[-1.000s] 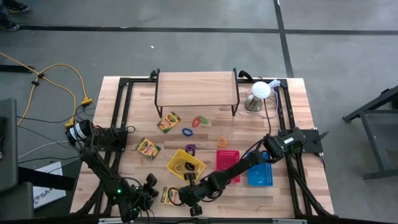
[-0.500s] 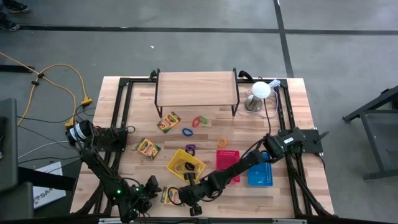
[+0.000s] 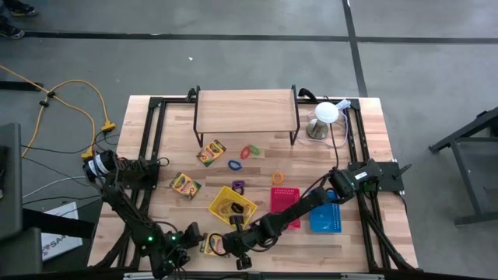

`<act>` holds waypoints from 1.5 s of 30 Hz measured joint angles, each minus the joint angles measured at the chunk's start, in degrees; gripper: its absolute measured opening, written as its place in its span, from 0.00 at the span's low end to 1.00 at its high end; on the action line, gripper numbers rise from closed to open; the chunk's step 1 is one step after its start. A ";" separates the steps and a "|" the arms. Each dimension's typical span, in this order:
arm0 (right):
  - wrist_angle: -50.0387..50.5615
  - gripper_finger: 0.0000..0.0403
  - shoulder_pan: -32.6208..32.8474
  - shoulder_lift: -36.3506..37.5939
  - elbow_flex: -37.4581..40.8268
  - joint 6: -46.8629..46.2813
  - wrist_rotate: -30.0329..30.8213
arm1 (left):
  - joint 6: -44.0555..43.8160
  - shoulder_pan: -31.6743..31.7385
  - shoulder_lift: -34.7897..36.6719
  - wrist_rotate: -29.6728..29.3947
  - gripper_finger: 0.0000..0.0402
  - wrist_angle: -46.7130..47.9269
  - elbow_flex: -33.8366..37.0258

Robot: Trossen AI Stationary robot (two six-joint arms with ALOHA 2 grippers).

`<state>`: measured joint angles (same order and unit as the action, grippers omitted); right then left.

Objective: Pick & Place Office Desk Supplies
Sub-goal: Put the bottom crayon box into the red bin

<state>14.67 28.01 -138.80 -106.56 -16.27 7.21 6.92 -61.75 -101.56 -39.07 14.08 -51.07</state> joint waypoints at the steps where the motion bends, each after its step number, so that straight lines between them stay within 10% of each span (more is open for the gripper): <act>1: -0.01 0.00 0.00 0.00 0.00 0.00 -0.01 | 0.00 0.09 0.00 0.04 0.41 -0.15 0.00; 45: -2.57 0.00 -0.07 0.02 -0.02 -0.66 -1.17 | 17.25 1.42 -5.31 1.55 0.41 -11.93 -0.17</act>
<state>12.10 27.94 -138.78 -106.59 -16.93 6.04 24.16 -60.34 -106.87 -37.52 2.15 -51.24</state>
